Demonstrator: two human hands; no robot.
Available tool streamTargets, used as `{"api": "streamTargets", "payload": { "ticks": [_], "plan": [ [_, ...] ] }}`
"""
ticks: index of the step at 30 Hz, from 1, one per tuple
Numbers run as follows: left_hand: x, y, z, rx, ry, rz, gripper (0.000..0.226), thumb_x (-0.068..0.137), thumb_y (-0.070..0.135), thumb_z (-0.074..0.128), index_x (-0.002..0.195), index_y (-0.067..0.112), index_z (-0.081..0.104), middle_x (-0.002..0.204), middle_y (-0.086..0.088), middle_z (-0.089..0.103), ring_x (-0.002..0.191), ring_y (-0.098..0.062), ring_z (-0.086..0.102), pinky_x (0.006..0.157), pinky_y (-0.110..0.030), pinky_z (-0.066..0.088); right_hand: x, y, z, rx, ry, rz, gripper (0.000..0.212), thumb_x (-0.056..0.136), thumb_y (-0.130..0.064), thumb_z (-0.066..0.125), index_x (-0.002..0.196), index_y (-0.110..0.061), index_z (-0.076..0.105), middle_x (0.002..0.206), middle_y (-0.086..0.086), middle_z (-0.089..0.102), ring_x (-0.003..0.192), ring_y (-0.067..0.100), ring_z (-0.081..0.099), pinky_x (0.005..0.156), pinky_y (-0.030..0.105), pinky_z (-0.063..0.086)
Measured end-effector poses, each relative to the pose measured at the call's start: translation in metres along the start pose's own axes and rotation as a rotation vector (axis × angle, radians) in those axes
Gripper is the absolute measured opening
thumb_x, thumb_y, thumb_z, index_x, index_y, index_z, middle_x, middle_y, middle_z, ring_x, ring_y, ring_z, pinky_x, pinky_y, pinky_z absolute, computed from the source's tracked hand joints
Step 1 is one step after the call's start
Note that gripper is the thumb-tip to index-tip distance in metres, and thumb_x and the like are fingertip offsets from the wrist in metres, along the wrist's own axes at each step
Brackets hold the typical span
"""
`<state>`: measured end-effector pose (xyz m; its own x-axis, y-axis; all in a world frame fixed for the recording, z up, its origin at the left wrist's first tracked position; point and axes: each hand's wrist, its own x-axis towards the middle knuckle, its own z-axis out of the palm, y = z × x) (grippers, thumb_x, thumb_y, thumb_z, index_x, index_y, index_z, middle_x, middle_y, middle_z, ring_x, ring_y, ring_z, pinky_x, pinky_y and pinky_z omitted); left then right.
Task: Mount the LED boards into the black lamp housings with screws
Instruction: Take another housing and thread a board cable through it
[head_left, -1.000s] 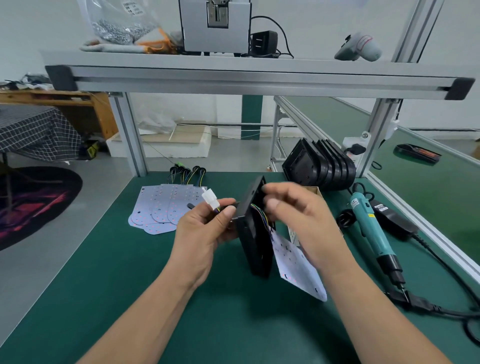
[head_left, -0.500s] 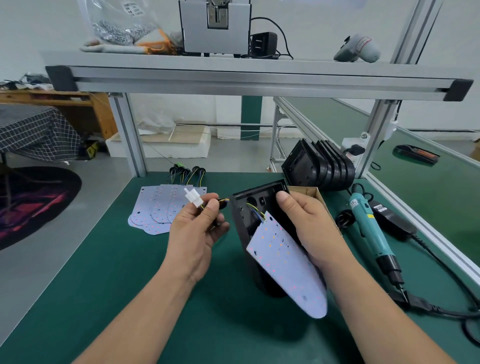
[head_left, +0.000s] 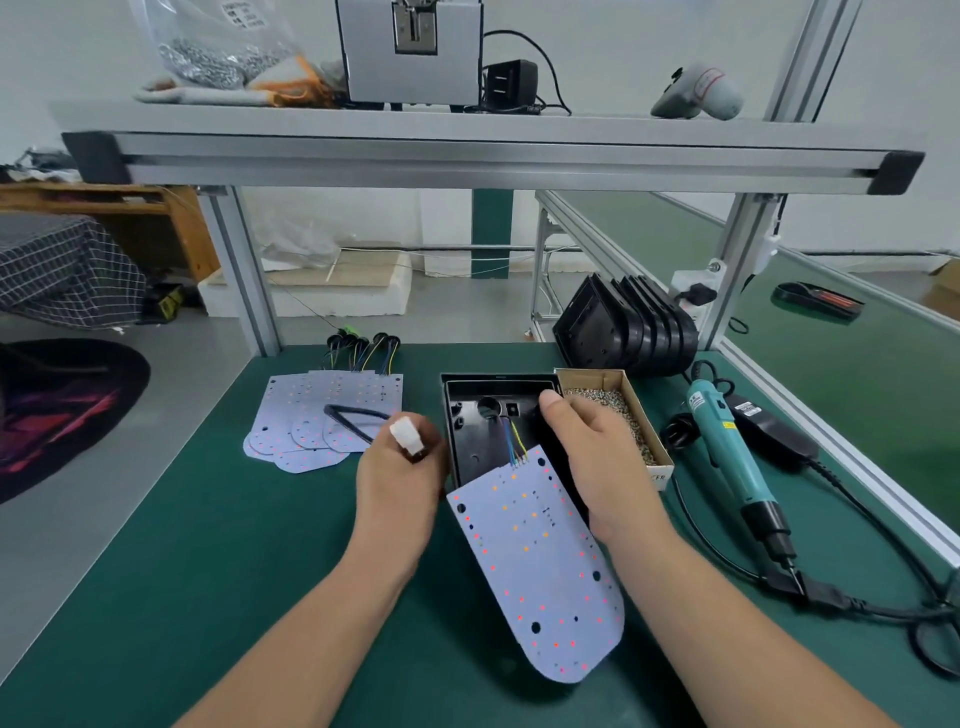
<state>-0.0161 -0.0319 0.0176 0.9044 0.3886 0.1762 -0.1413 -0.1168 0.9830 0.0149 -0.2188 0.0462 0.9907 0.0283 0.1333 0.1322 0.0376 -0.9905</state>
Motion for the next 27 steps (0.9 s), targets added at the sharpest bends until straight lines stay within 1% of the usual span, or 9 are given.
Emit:
{"api": "streamTargets", "payload": {
  "ticks": [2,5,8,10,15,18,21,24,27],
  "plan": [
    [0.002,-0.003,-0.001,0.143,-0.026,0.000,0.012,0.082,0.004,0.066,0.082,0.010,0.056,0.071,-0.005,0.054,0.065,-0.011,0.035,0.060,-0.032,0.036,-0.001,0.003,0.001,-0.083,0.014,-0.029,0.026,0.104,-0.043,0.061,0.119,-0.026,0.073,0.112,-0.018,0.073,0.105,0.000,0.067,0.098,0.023,0.049],
    [0.005,0.002,0.001,0.042,-0.015,-0.172,0.016,0.078,0.003,0.063,0.083,0.007,0.049,0.069,-0.007,0.048,0.066,-0.014,0.031,0.056,-0.030,0.032,-0.003,0.000,-0.001,-0.217,-0.017,-0.132,0.041,0.110,-0.032,0.055,0.150,-0.038,0.056,0.145,-0.033,0.054,0.131,-0.024,0.041,0.099,-0.006,0.027],
    [0.001,0.017,0.005,-0.414,-0.029,-0.474,0.033,0.088,0.017,0.062,0.060,0.016,0.045,0.060,-0.002,0.047,0.053,-0.021,0.042,0.049,-0.021,0.037,-0.003,-0.002,-0.003,-0.227,-0.130,-0.188,0.046,0.110,-0.025,0.056,0.151,-0.045,0.052,0.142,-0.043,0.052,0.137,-0.020,0.040,0.106,0.001,0.030],
    [0.003,0.017,0.005,-0.645,-0.102,-0.589,0.043,0.096,0.030,0.062,0.055,0.022,0.071,0.069,0.000,0.070,0.054,-0.022,0.065,0.059,-0.028,0.050,-0.004,-0.003,-0.002,-0.192,-0.220,-0.163,0.047,0.109,-0.015,0.058,0.146,-0.043,0.057,0.135,-0.036,0.063,0.132,-0.011,0.053,0.105,0.007,0.039],
    [-0.002,0.026,0.000,-0.651,-0.271,-0.569,0.023,0.091,0.031,0.060,0.107,0.014,0.058,0.096,-0.011,0.057,0.081,-0.025,0.055,0.069,-0.032,0.045,-0.006,-0.004,-0.002,-0.130,-0.196,-0.155,0.049,0.103,-0.011,0.067,0.145,-0.036,0.061,0.132,-0.021,0.070,0.125,0.001,0.064,0.104,0.019,0.050],
    [-0.007,0.021,-0.006,-0.321,-0.447,-0.263,0.024,0.102,0.013,0.047,0.105,0.003,0.069,0.096,-0.008,0.074,0.077,-0.025,0.068,0.063,-0.033,0.058,-0.007,-0.005,-0.004,-0.116,-0.187,-0.116,0.062,0.094,-0.021,0.081,0.149,-0.038,0.057,0.142,-0.025,0.063,0.133,-0.004,0.056,0.112,0.025,0.045],
    [-0.010,0.019,-0.009,-0.084,-0.552,-0.149,0.032,0.097,0.009,0.049,0.114,0.006,0.075,0.113,-0.016,0.079,0.103,-0.038,0.074,0.089,-0.055,0.060,-0.005,-0.005,-0.006,-0.134,-0.174,-0.053,0.091,0.073,-0.032,0.096,0.152,-0.046,0.051,0.151,-0.023,0.056,0.140,0.001,0.051,0.118,0.036,0.044],
    [-0.008,0.019,-0.009,-0.267,-0.525,-0.270,0.040,0.088,0.023,0.056,0.118,0.005,0.075,0.123,-0.022,0.074,0.108,-0.038,0.069,0.093,-0.051,0.056,-0.003,-0.004,-0.008,-0.076,-0.126,-0.056,0.094,0.071,-0.028,0.094,0.151,-0.048,0.049,0.151,-0.017,0.058,0.139,0.008,0.055,0.118,0.045,0.045],
    [-0.006,0.016,-0.010,-0.462,-0.459,-0.390,0.050,0.090,0.050,0.060,0.110,0.008,0.079,0.116,-0.021,0.071,0.100,-0.030,0.068,0.083,-0.043,0.058,-0.001,0.000,-0.009,-0.105,-0.057,-0.125,0.092,0.075,-0.031,0.091,0.152,-0.051,0.046,0.145,-0.032,0.057,0.137,-0.003,0.052,0.115,0.033,0.045]
  ]
}}
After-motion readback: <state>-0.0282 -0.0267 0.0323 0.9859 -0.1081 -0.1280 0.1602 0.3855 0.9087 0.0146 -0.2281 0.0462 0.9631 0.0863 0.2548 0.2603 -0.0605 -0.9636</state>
